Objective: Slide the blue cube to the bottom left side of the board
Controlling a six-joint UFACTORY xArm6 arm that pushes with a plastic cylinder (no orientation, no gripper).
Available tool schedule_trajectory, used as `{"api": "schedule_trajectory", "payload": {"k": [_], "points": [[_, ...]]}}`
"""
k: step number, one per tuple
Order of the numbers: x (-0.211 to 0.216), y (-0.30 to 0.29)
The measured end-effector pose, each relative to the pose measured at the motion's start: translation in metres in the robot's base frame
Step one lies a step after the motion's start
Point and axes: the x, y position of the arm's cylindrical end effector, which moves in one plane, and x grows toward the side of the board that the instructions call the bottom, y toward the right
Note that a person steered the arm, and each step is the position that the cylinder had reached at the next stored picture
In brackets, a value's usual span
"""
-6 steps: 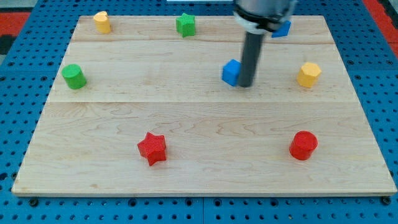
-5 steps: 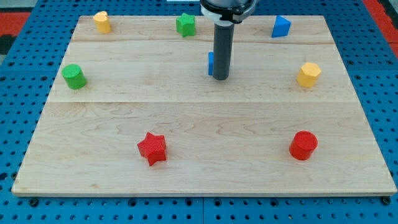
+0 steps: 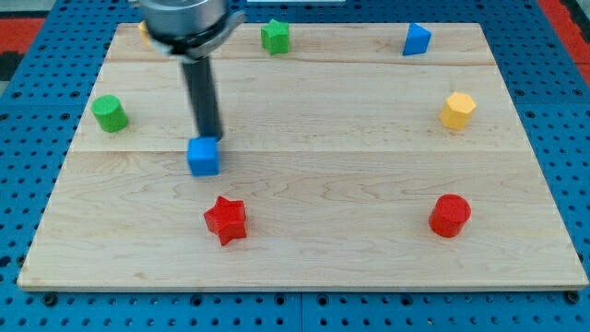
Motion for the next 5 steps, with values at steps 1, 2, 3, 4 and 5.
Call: {"api": "schedule_trajectory", "payload": {"k": [1, 2, 3, 4, 5], "points": [[0.018, 0.015], [0.035, 0.029], [0.068, -0.021], [0.098, -0.064], [0.101, -0.032]]}}
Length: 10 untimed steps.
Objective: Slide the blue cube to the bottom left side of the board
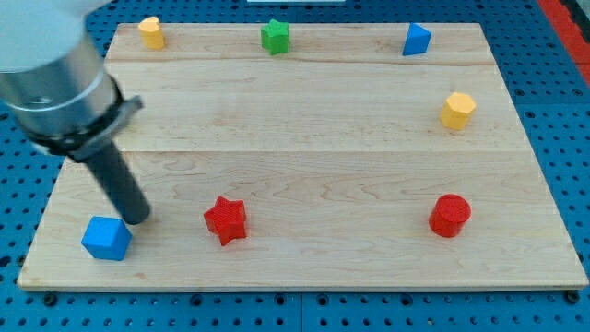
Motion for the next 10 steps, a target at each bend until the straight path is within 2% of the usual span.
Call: {"api": "schedule_trajectory", "payload": {"k": [1, 2, 3, 5, 6, 7, 9, 10], "points": [[0.021, 0.028], [0.066, -0.012], [0.065, -0.027], [0.03, -0.037], [0.026, -0.011], [0.004, 0.019], [0.003, -0.061], [0.003, -0.074]]}}
